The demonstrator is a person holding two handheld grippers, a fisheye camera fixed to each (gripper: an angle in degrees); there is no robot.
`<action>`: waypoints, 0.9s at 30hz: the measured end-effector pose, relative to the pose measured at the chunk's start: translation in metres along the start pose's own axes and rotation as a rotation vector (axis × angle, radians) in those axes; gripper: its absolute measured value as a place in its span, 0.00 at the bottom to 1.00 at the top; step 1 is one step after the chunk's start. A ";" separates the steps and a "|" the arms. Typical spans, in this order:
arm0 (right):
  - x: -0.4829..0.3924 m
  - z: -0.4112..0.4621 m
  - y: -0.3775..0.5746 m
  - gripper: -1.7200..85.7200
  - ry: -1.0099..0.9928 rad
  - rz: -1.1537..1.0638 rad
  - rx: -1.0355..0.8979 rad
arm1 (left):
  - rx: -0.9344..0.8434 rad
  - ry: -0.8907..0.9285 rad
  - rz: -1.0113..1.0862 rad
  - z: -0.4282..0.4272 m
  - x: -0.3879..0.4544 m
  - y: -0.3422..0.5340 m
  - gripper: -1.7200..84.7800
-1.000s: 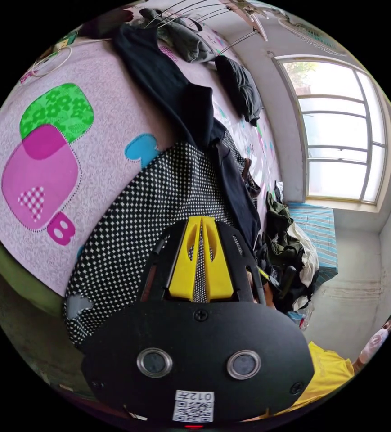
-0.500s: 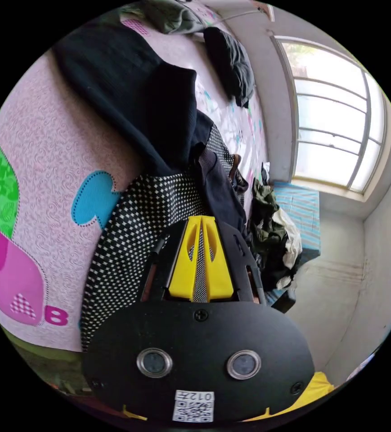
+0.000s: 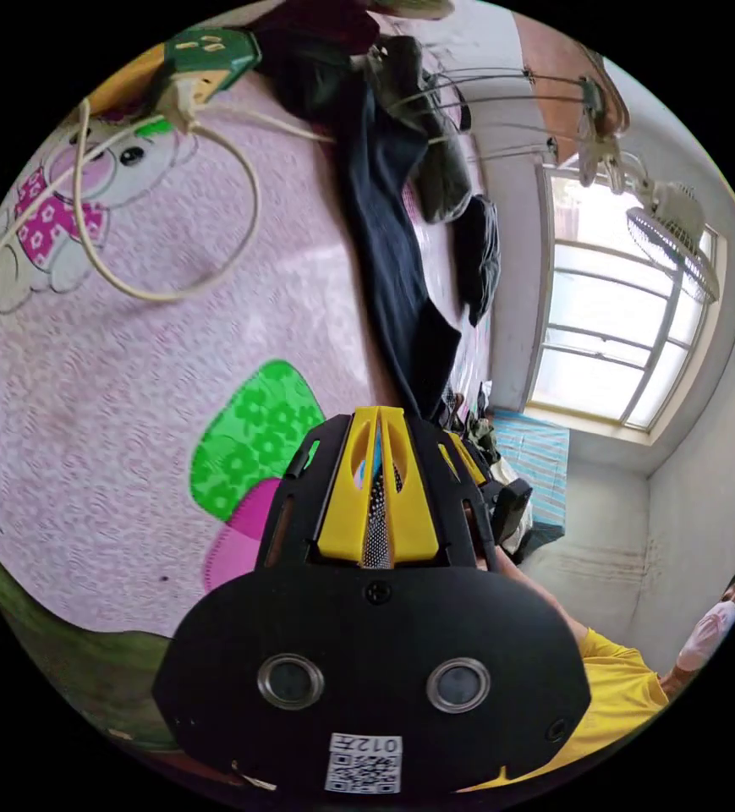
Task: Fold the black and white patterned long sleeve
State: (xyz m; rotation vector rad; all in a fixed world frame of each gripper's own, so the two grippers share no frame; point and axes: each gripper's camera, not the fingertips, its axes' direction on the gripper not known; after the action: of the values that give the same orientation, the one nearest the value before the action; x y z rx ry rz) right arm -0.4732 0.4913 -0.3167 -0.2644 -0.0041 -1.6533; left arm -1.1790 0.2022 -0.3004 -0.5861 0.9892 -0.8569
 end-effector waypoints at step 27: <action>0.032 -0.072 0.047 0.06 -0.336 0.333 0.109 | 0.395 -0.241 -0.169 -0.069 0.044 -0.110 0.09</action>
State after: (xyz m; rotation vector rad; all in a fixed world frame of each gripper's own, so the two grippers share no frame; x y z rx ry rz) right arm -0.4420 0.4432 -0.3879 -0.4327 -0.2890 -1.2586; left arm -1.2664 0.1025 -0.2681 -0.4237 0.5364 -1.0720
